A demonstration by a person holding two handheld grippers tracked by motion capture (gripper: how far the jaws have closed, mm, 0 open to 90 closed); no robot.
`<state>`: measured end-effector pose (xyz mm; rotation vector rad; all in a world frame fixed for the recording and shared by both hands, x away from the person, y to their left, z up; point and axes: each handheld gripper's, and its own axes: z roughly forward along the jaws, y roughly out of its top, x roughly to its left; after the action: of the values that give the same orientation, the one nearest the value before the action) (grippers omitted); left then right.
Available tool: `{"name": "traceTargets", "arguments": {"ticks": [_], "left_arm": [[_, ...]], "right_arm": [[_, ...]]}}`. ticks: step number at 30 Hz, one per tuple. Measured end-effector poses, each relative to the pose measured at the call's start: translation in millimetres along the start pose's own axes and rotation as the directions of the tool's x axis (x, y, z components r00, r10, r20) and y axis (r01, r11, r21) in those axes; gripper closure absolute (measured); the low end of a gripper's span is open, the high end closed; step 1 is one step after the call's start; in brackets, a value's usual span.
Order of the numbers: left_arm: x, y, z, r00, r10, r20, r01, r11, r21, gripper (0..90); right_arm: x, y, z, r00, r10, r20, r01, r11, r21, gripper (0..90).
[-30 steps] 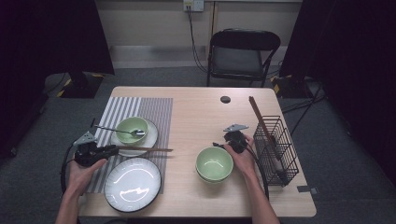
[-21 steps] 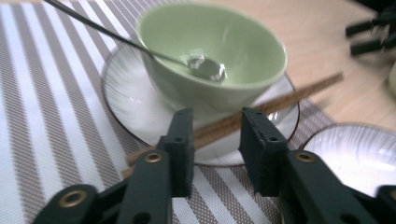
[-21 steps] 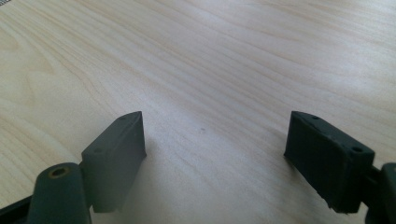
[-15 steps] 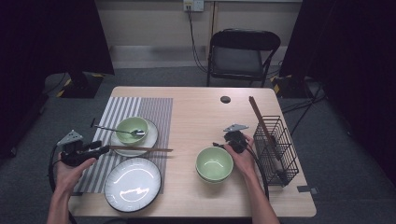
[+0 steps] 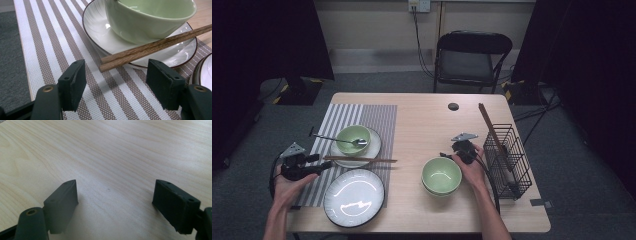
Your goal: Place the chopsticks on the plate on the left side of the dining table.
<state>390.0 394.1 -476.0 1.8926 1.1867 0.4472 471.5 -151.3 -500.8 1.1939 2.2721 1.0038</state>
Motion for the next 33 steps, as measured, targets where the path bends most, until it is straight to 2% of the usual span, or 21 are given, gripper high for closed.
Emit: {"name": "traceTargets", "arguments": {"ticks": [8, 33], "left_arm": [[-5.9, -4.7, 4.2, 1.0000, 0.003, -0.007, -0.002, 0.9989, 0.046, 32.0], [-14.1, -1.4, 9.0, 0.9997, 0.022, 0.000, -0.022, 0.9975, 0.067, 32.6]], "right_arm": [[0.0, 0.0, 0.0, 1.0000, 0.000, 0.000, 0.000, 1.000, 0.000, 19.3], [0.0, 0.0, 0.0, 1.0000, 0.001, 0.000, -0.001, 1.000, 0.000, 19.2]]}}
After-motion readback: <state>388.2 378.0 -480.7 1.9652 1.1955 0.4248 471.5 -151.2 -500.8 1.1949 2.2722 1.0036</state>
